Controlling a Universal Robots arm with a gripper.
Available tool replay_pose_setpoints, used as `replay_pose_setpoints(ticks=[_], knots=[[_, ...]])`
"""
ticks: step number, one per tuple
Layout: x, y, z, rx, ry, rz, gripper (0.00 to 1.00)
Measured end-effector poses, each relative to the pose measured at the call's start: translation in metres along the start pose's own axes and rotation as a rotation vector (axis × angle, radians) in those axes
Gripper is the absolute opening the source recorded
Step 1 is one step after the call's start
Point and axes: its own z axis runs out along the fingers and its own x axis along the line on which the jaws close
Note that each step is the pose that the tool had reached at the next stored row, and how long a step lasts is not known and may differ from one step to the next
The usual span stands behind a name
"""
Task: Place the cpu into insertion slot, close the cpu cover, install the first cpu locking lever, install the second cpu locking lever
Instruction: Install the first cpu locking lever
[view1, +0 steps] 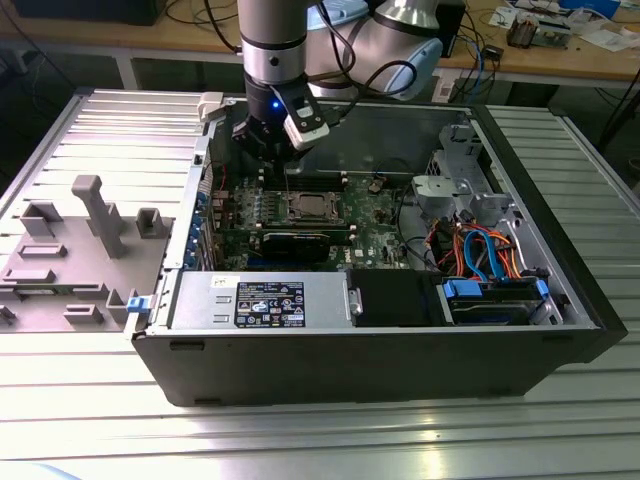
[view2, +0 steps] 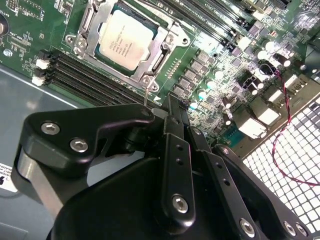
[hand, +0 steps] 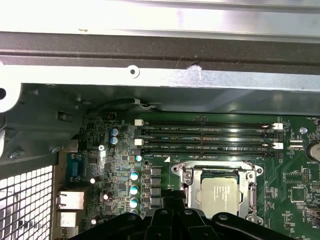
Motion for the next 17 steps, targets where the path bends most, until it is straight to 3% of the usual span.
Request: replay_pose_setpoints(ticks=[11, 17], knots=[[0.0019, 0.0008, 0.0, -0.0001, 0.0006, -0.009, 0.11], [0.0021, 0.0123, -0.0002, -0.0003, 0.001, -0.014, 0.11]])
